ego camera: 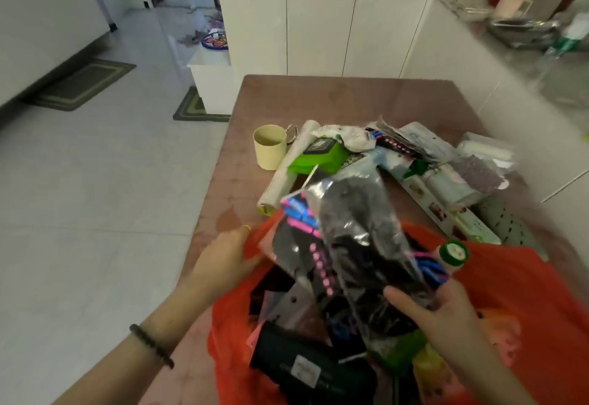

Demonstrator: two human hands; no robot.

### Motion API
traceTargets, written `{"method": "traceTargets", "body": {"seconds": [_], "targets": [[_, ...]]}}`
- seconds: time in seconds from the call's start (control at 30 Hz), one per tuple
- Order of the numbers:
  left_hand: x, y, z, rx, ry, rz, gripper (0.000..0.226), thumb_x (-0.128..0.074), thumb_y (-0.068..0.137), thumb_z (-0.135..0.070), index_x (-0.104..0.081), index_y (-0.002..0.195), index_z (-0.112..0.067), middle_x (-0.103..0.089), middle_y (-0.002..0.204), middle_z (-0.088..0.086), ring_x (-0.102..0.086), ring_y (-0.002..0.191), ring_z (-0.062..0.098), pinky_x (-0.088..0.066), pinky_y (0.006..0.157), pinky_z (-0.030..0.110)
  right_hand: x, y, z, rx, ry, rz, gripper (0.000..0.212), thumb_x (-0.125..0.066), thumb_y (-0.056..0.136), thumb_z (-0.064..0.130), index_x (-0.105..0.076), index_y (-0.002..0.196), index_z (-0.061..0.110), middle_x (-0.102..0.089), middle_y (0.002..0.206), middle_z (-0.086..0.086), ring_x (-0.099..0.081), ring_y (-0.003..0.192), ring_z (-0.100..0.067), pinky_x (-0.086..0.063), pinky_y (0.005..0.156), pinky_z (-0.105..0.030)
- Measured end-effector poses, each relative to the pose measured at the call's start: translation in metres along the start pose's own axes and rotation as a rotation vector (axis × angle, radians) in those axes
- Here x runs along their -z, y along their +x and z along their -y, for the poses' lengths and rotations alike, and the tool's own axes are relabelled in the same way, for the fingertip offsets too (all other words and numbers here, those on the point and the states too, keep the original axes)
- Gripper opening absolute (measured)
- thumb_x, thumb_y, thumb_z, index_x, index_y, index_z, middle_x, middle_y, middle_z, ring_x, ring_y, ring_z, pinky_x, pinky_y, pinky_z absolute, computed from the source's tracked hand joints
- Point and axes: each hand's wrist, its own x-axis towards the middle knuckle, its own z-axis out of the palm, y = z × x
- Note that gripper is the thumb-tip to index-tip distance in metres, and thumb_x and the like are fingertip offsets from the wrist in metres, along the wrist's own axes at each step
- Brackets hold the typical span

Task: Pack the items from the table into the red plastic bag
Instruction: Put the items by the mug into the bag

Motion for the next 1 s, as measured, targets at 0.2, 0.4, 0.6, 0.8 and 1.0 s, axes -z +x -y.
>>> {"method": "traceTargets", "body": {"seconds": [0.2,0.4,0.6,0.8,1.0], "targets": [[0.023,0.017,-0.002,0.108,-0.708,-0.189,0.024,-0.057,0.087,-0.005,-0.06,0.072,-0.024,-0.067,0.056,-0.012,-0.061,0.058,0.001,-0.049,0.063,0.02,-0.024,0.001,-0.018,0.179,-0.625,0.146,0.04,-0.064,0.083,0.029,-0.055,0.122,0.029,-0.056,0.104,0.024,-0.055,0.105,0.0,-0.044,0.087,-0.016],[0.032,0.006,-0.014,0.017,-0.839,0.114,0.026,-0.053,0.086,0.005,-0.063,0.077,-0.017,-0.069,0.056,-0.011,-0.062,0.052,-0.002,-0.05,0.055,0.009,-0.058,0.01,-0.004,0.287,-1.17,0.279,0.054,-0.061,0.081,0.041,-0.04,0.128,0.024,-0.051,0.121,0.003,-0.045,0.113,-0.018,-0.043,0.087,-0.03],[0.054,0.002,0.008,-0.073,-0.634,0.34,0.018,-0.068,0.071,-0.03,-0.067,0.084,-0.017,-0.073,0.074,0.0,-0.068,0.069,0.009,-0.053,0.065,0.019,-0.034,0.015,0.029,0.143,-0.728,0.337,0.084,-0.055,0.064,0.071,-0.03,0.136,0.036,-0.042,0.12,0.02,-0.044,0.113,-0.003,-0.041,0.093,-0.022],[0.072,0.041,0.004,0.045,-0.68,0.146,0.034,-0.058,0.077,-0.045,-0.059,0.104,-0.025,-0.061,0.089,-0.004,-0.059,0.074,0.013,-0.049,0.066,0.023,-0.011,0.078,0.067,0.206,-0.356,0.032,0.034,-0.063,0.082,0.032,-0.058,0.114,0.022,-0.063,0.095,0.011,-0.061,0.091,-0.007,-0.051,0.087,-0.035],[0.059,0.101,-0.034,0.131,-0.86,0.053,0.018,-0.045,0.094,-0.023,-0.053,0.11,-0.02,-0.06,0.092,-0.003,-0.055,0.077,0.013,-0.045,0.071,0.027,-0.044,0.176,0.071,-0.034,-0.377,0.047,0.055,-0.065,0.083,0.03,-0.044,0.129,0.007,-0.057,0.116,-0.011,-0.056,0.109,-0.026,-0.047,0.097,-0.041]]}}
